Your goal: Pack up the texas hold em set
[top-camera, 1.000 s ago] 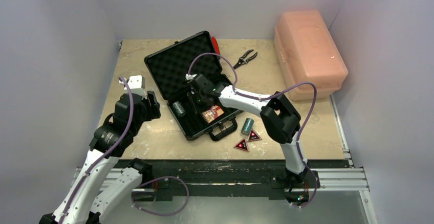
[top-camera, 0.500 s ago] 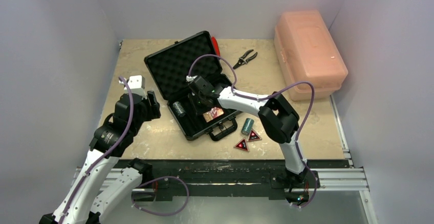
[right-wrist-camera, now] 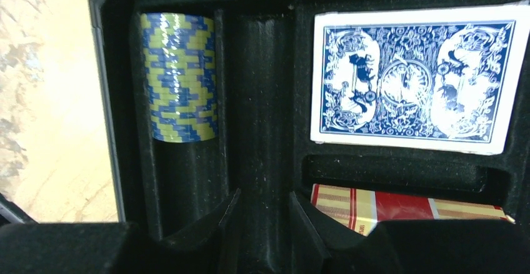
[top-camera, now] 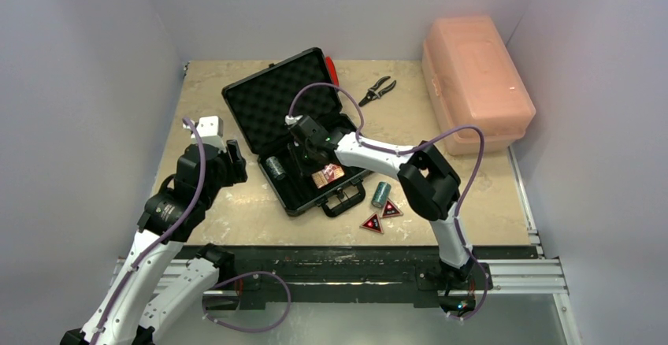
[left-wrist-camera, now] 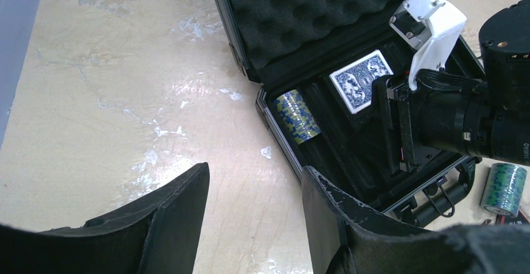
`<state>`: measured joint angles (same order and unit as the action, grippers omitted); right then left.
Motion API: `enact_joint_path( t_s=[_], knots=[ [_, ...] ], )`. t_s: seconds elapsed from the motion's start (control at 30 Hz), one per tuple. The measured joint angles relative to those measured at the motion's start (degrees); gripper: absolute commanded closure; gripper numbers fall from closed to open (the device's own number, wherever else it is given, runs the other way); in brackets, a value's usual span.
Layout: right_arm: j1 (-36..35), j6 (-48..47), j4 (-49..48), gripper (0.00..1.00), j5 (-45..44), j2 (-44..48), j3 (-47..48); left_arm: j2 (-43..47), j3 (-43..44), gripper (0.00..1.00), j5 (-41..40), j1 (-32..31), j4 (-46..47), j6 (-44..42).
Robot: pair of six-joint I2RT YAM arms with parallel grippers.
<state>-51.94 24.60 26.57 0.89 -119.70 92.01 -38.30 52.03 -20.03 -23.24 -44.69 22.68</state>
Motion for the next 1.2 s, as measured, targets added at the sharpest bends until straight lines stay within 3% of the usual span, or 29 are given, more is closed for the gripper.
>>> enact_joint_path(
  t_s=[0.3,0.7,1.2],
  knots=[
    [0.6,0.0,1.1,0.63,-0.2,0.8,4.7,0.0,0.0,0.44,-0.2,0.0,0.0,0.0],
    [2.4,0.1,4.1,0.66,-7.7,1.6,4.9,0.0,0.0,0.44,-0.4,0.0,0.0,0.0],
    [2.5,-0.3,3.8,0.69,-11.0,1.8,-0.9,0.0,0.0,0.44,-0.3,0.0,0.0,0.0]
  ],
)
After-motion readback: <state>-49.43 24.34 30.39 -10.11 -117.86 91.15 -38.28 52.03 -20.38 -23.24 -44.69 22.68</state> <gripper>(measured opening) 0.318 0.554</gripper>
